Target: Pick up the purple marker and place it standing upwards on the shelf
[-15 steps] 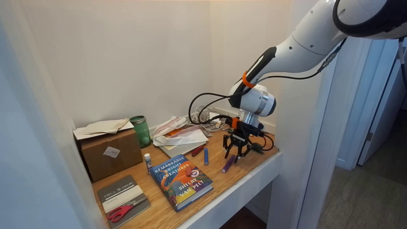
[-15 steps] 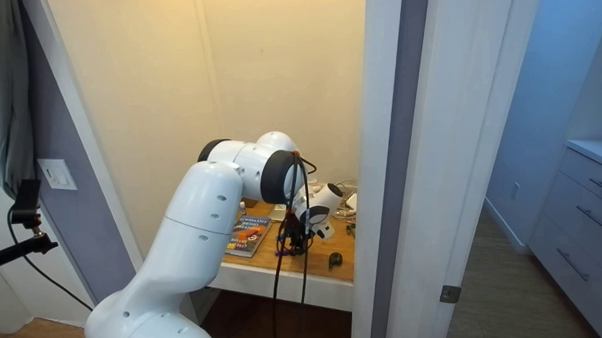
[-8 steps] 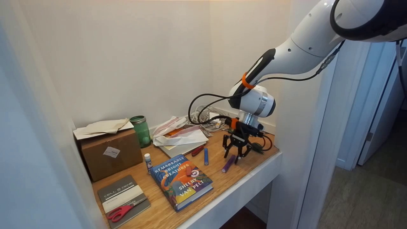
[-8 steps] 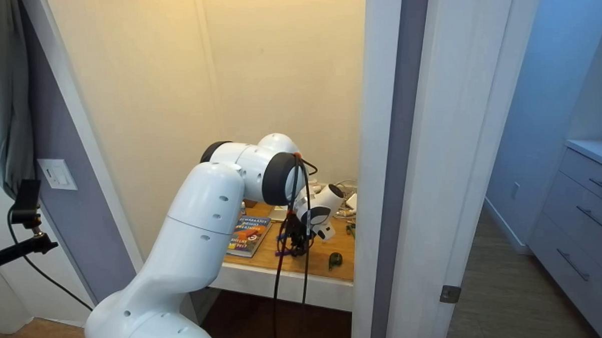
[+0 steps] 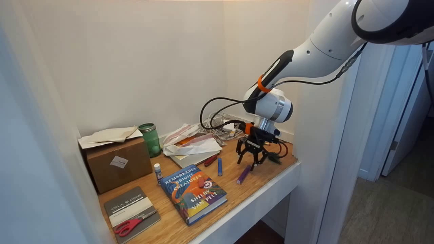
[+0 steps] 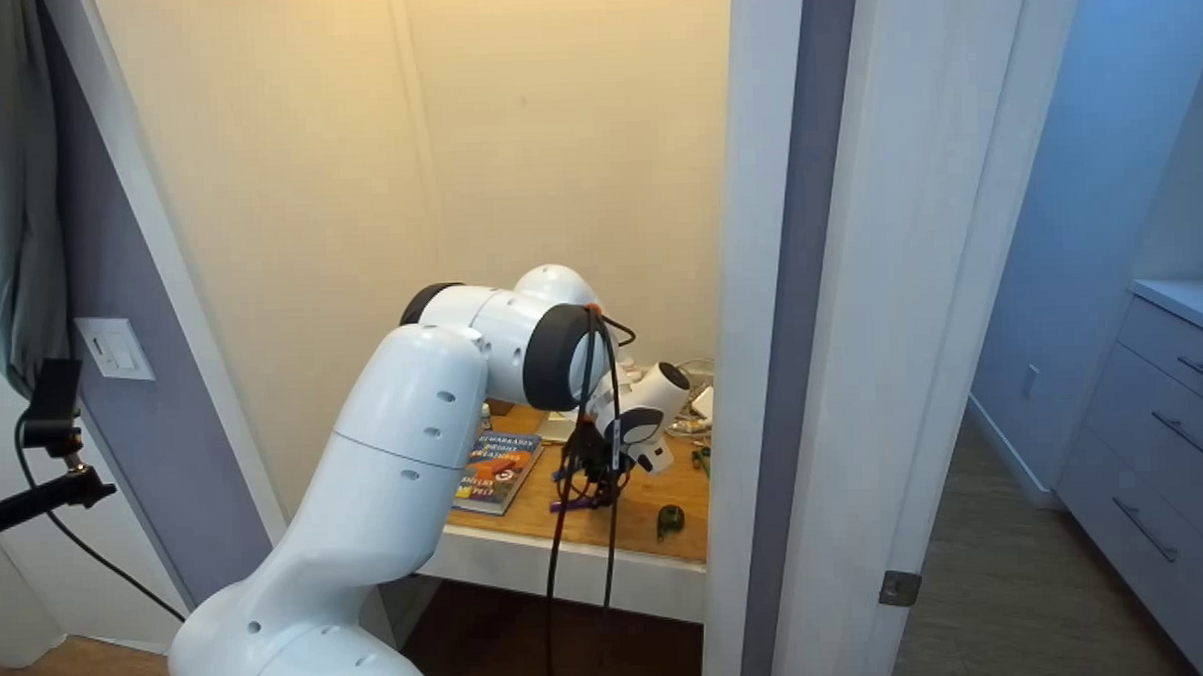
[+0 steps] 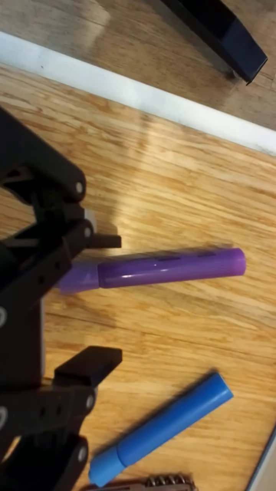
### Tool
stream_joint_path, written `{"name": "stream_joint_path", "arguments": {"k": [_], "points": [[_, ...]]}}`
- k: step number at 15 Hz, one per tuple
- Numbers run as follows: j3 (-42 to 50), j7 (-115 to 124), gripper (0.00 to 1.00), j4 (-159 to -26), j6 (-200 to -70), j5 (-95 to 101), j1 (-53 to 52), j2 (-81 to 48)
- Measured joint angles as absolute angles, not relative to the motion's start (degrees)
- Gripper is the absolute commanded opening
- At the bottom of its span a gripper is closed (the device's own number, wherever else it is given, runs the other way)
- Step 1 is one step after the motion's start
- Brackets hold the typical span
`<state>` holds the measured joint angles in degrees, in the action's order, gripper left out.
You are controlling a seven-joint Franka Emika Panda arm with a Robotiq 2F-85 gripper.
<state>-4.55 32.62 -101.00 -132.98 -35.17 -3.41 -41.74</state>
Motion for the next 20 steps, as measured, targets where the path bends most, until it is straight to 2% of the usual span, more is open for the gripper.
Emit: {"name": "stream_joint_path", "arguments": {"k": [4, 6, 8, 20], "points": [[-4.02, 33.73, 0.06, -101.0, -132.98, -35.12, -3.58, -41.96], [-3.79, 34.23, 0.0, -101.0, -132.94, -35.12, -3.68, -42.09], [-3.7, 34.59, 0.04, -100.95, -132.85, -35.08, -3.75, -42.11], [-2.36, 37.08, 0.04, -101.76, -136.23, -34.04, -5.8, -39.4]]}}
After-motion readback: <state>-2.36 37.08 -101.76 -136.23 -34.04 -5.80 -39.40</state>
